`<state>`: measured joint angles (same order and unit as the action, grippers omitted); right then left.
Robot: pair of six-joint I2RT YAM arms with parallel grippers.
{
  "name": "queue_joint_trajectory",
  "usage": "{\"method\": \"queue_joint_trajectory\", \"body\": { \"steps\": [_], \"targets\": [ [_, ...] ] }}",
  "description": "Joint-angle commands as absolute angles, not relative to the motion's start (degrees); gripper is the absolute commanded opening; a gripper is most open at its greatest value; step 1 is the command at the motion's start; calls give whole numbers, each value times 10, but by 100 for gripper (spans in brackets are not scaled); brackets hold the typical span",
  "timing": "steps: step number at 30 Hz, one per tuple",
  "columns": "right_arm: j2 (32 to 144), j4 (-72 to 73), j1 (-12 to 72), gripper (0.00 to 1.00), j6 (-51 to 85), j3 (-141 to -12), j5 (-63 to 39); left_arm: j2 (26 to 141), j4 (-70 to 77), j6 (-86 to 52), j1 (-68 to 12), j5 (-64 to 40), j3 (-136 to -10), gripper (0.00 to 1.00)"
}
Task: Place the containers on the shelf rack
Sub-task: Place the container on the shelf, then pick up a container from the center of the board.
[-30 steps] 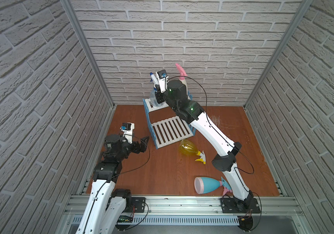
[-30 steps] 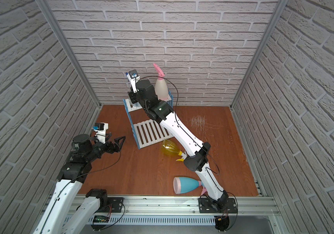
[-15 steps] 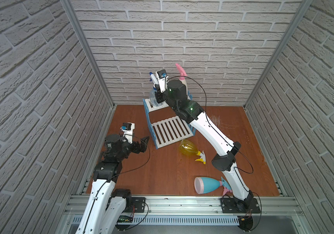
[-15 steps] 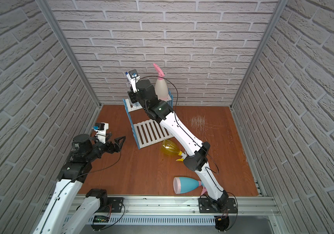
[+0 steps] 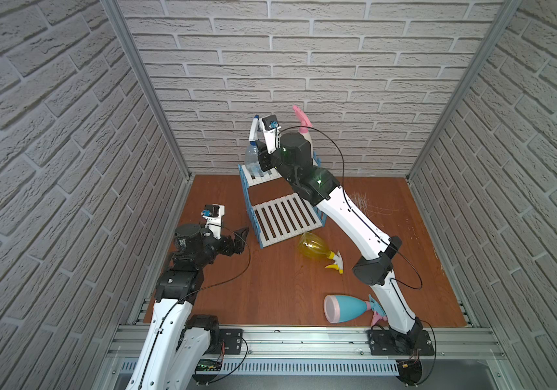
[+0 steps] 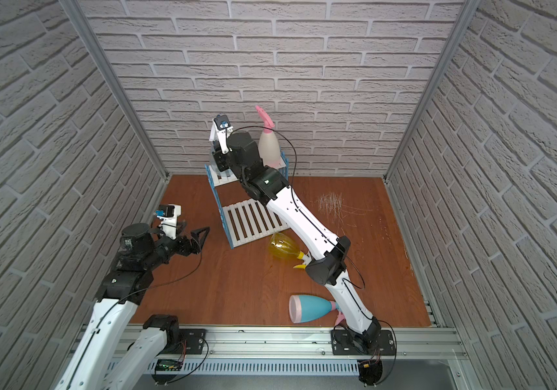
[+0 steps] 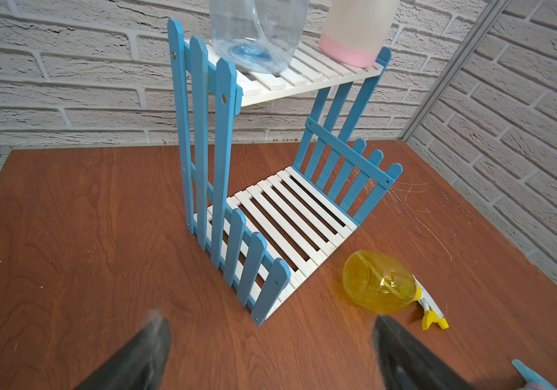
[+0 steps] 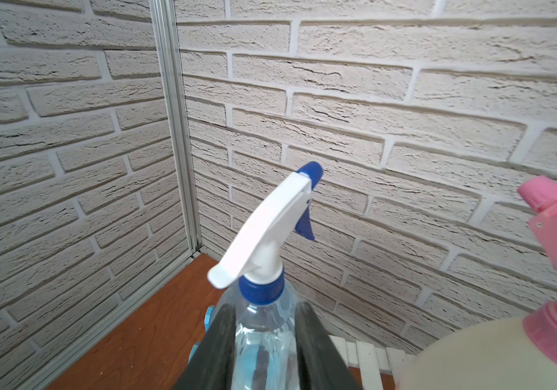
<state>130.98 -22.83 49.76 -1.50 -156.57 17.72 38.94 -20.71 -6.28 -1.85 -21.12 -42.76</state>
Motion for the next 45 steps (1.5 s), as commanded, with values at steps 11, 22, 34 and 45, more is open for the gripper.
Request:
{"method": "queue_joint_trajectory", "body": {
  "steps": [11,22,34,45],
  "targets": [
    [1311,-207,496,56,-8,-1581,163,390,-177,-53,-20,-219,-421,98],
    [1228,-285,497,99,5,-1567,75,387,-172,-53,-25,-237,-418,98],
    [955,-197,497,99,7,-1172,65,411,-217,14,-131,-192,-471,98],
    [739,-161,434,99,104,-841,99,604,-269,123,-306,-99,-594,98]
  ]
}}
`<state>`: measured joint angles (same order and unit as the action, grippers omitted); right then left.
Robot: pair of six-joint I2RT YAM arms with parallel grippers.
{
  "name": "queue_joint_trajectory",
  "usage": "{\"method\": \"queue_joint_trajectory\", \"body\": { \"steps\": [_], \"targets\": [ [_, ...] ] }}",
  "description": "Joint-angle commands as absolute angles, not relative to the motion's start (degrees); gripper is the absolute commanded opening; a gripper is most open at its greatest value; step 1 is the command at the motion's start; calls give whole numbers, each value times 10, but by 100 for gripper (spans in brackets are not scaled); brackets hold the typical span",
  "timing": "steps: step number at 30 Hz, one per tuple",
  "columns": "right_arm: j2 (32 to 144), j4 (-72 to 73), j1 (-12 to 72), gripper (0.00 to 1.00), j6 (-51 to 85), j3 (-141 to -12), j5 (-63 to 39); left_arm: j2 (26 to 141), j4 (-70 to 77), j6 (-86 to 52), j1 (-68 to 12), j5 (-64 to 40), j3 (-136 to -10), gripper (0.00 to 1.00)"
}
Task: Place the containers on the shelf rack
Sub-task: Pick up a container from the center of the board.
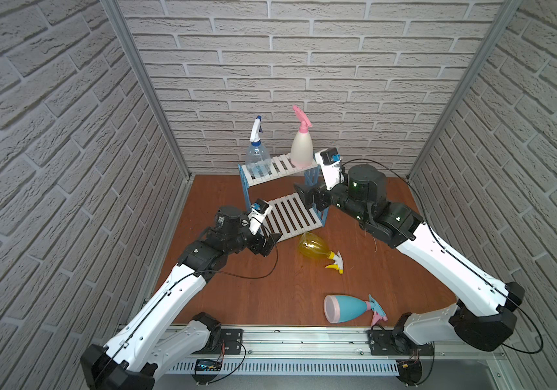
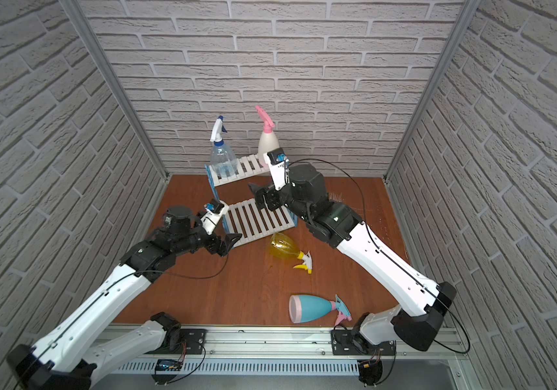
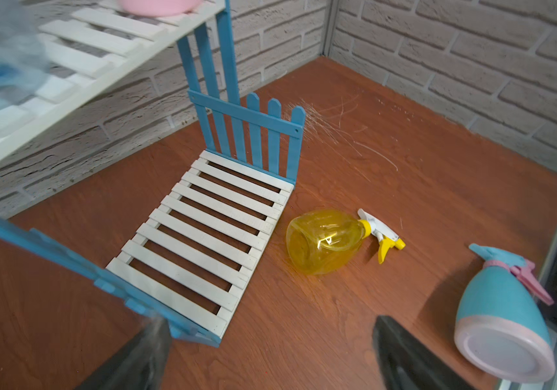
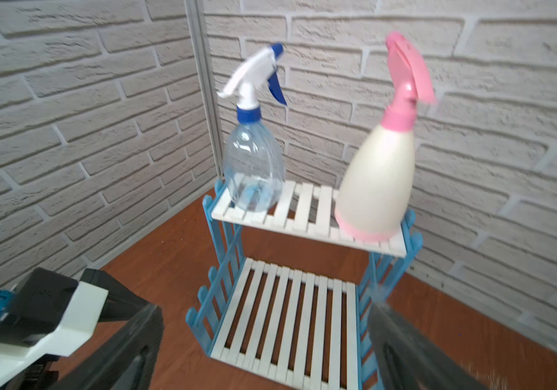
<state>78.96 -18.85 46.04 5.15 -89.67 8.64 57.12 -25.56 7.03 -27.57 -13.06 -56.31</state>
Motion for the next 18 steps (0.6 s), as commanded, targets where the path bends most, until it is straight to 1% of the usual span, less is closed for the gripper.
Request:
{"method": "queue_joint_trajectory", "body": {
  "steps": [1,5,8,14,18],
  "targets": [
    [717,-159,417,99,120,-807,96,629,-271,133,-319,-96,-608,98],
    [632,-143,334,99,187,-669,71,723,-286,189,-365,-80,-667,98],
    [590,-144,278,99,217,-601,45,798,-306,237,-396,-61,-710,98],
    [542,-125,172,99,280,-496,-9,934,-324,313,-444,-3,-780,98],
    [519,-109,119,99,307,-447,-42,999,-310,357,-461,21,-805,98]
  ]
}}
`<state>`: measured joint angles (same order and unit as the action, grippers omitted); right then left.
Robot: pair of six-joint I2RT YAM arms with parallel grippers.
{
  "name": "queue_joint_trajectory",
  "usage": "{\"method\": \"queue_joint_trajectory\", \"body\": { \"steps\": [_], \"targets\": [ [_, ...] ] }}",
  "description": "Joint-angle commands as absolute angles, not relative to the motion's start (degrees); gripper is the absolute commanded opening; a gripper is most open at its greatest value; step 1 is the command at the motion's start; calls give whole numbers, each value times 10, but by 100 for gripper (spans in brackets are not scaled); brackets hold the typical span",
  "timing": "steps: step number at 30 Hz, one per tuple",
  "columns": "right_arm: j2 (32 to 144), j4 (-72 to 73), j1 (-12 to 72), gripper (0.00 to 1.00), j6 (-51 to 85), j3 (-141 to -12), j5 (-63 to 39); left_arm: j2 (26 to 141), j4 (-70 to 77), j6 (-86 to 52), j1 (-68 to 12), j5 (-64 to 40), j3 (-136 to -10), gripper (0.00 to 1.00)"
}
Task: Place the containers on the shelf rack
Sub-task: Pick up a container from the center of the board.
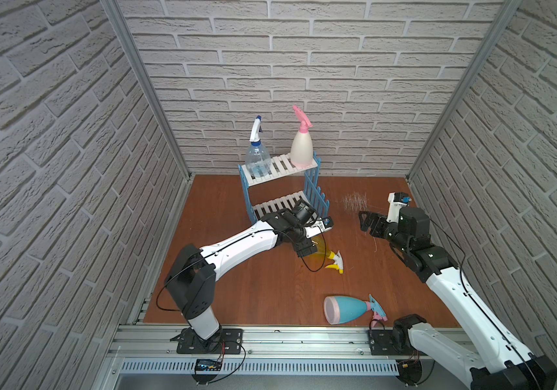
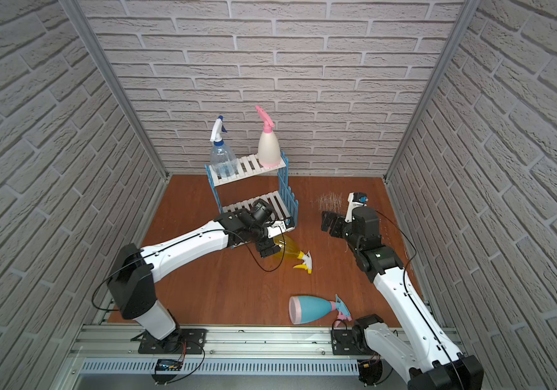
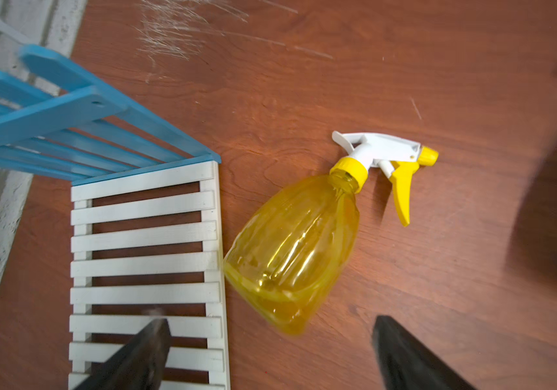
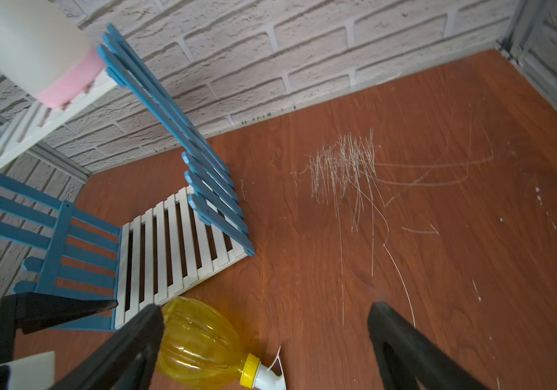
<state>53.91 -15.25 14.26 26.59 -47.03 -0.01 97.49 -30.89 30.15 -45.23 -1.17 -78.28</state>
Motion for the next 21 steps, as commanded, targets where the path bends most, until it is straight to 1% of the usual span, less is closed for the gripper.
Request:
{"method": "queue_joint_trajectory", "body": {
  "steps": [1,8,16,21],
  "targets": [
    [515,-109,108,99,312,-439,-50,1013,-307,363,-463,24,-812,98],
    [514,-104,59,99,327,-422,-93,1084,-285,386,-465,10,-845,98],
    [539,-92,35,99,337,-426,-120,1121,-308,385,-466,-49,-854,98],
    [541,-94,25,99,340,-427,-127,1141,-303,389,-468,-54,-845,98]
  ]
}}
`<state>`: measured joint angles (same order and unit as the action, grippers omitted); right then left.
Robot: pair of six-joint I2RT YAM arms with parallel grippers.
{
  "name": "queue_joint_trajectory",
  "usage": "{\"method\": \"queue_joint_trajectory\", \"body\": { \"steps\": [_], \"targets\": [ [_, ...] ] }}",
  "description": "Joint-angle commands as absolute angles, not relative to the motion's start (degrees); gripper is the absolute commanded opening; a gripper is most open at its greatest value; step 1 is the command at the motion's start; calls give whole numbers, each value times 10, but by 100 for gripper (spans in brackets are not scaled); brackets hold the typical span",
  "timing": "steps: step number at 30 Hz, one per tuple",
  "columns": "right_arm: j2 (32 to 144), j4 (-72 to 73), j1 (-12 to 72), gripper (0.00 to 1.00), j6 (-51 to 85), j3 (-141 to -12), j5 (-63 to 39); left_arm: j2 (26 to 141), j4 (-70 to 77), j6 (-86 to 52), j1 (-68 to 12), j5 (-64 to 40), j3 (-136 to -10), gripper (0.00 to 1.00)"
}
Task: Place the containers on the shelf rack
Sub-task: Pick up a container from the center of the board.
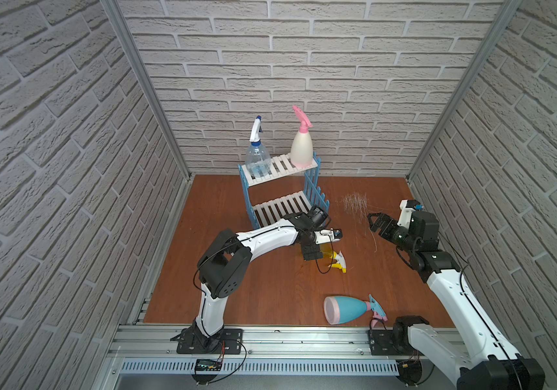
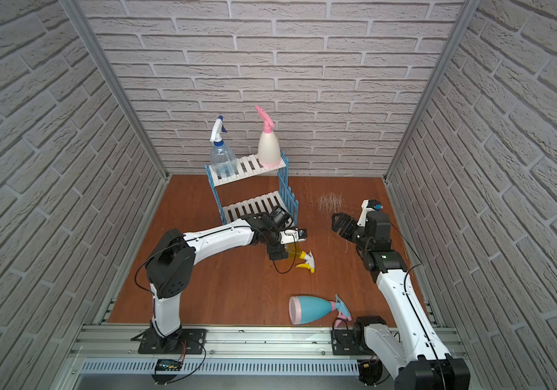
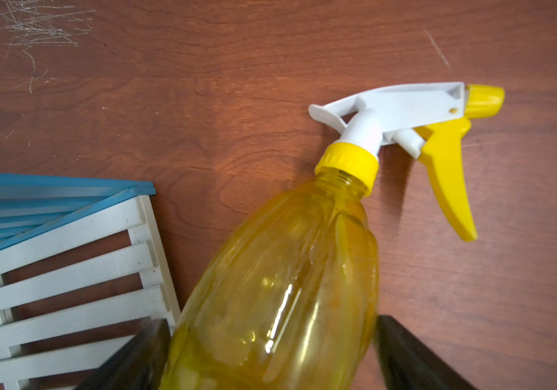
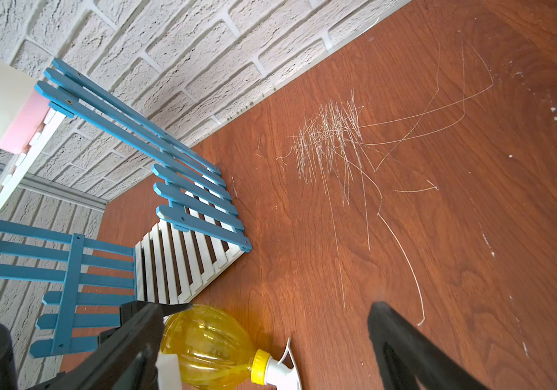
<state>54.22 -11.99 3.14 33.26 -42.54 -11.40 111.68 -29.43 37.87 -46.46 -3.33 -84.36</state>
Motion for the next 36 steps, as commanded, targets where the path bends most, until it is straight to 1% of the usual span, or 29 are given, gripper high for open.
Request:
{"method": "queue_joint_trajectory", "body": {
  "steps": [1,12,18,21,27,32,36],
  "targets": [
    [540,-95,23,99,341,-426,-127,1146,-302,390,-469,-51,-845,98],
    [538,-92,1,99,346,-415,-142,1168,-303,412,-485,-15,-829,98],
    [535,-88,-11,99,351,-409,-149,1173,-290,410,-492,25,-824,98],
    [529,-92,-19,99,351,-408,-152,1168,-294,395,-492,26,-832,93],
    [511,-106,-29,99,354,-415,-157,1141,-290,333,-486,-5,-834,79],
    [505,-133,-30,99,360,-442,-174,1093,-243,248,-477,-13,-788,79],
    [506,-176,-30,99,382,-481,-195,1030,-208,140,-473,25,-743,79]
  ]
}}
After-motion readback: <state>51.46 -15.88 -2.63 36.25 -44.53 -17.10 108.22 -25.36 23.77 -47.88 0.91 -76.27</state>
